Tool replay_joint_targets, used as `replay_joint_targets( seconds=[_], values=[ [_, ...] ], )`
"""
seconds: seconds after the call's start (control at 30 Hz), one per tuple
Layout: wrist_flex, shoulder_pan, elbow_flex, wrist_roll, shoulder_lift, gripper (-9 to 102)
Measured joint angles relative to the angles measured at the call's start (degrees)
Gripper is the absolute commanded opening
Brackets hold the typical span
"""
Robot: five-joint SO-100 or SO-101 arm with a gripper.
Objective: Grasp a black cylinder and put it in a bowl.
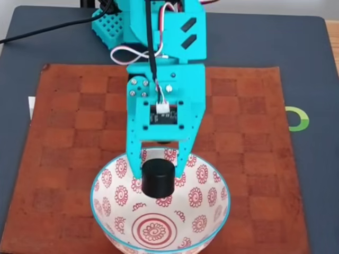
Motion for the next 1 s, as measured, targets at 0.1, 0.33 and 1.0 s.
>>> replay_joint_targets(
  seconds=[0.1, 0.33, 1.0],
  values=[
    [0.0, -0.1, 0.0, 0.0, -1.4, 25],
    [0.0, -0.2, -0.1, 0.0, -1.8, 26],
    [0.0, -4.4, 27.5, 0.0, 25.0, 26]
  ],
)
